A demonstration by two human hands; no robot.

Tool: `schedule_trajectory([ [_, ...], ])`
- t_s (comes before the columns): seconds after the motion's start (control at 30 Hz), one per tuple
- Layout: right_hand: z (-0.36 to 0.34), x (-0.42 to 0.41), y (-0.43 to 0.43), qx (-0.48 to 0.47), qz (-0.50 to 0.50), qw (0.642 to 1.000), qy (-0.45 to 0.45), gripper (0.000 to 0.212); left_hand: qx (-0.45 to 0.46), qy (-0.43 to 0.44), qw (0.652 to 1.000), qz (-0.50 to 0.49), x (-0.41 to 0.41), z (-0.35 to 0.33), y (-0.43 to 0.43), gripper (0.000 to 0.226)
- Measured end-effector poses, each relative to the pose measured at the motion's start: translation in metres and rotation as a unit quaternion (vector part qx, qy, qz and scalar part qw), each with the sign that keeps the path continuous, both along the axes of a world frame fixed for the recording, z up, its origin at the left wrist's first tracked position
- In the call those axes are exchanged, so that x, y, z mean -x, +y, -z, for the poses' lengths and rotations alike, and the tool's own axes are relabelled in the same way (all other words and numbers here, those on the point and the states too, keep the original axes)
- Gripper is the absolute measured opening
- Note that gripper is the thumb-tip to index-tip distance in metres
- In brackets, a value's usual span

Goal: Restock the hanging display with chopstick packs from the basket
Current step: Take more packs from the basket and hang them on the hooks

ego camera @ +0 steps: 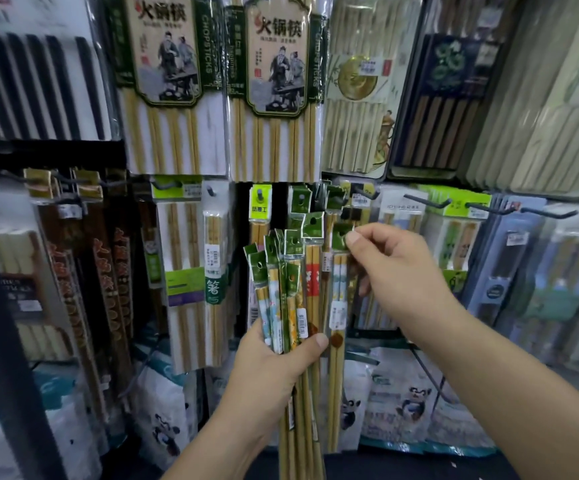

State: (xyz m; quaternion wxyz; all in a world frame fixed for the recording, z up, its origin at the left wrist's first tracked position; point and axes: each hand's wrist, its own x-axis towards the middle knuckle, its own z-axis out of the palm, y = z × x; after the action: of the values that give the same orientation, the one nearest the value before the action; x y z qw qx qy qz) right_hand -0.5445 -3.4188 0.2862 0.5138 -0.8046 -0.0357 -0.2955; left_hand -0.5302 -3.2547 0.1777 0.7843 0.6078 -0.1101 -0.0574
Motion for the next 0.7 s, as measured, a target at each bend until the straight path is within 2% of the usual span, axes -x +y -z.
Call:
schedule_trajectory([
  [0.1, -0.017, -0.012, -0.003, -0.034, 0.018, 0.999, -0.009, 0.028, 0.002, -0.002, 1.0, -0.018, -0.003, 0.003, 0.004, 0.037],
  [0.2, -0.029, -0.024, -0.001, -0.029, 0.034, 0.999, -0.018, 0.032, -0.005, -0.01, 1.0, -0.025, -0.003, 0.004, 0.006, 0.031],
  [0.57, -0.035, -0.032, 0.004, 0.026, 0.09, 0.995, -0.044, 0.039, -0.013, -0.029, 0.999, -0.033, -0.001, 0.002, 0.008, 0.037],
  [0.7, -0.032, -0.035, 0.003, 0.017, 0.114, 0.992, -0.047, 0.039, -0.013, -0.035, 0.999, -0.034, -0.001, 0.002, 0.009, 0.036],
])
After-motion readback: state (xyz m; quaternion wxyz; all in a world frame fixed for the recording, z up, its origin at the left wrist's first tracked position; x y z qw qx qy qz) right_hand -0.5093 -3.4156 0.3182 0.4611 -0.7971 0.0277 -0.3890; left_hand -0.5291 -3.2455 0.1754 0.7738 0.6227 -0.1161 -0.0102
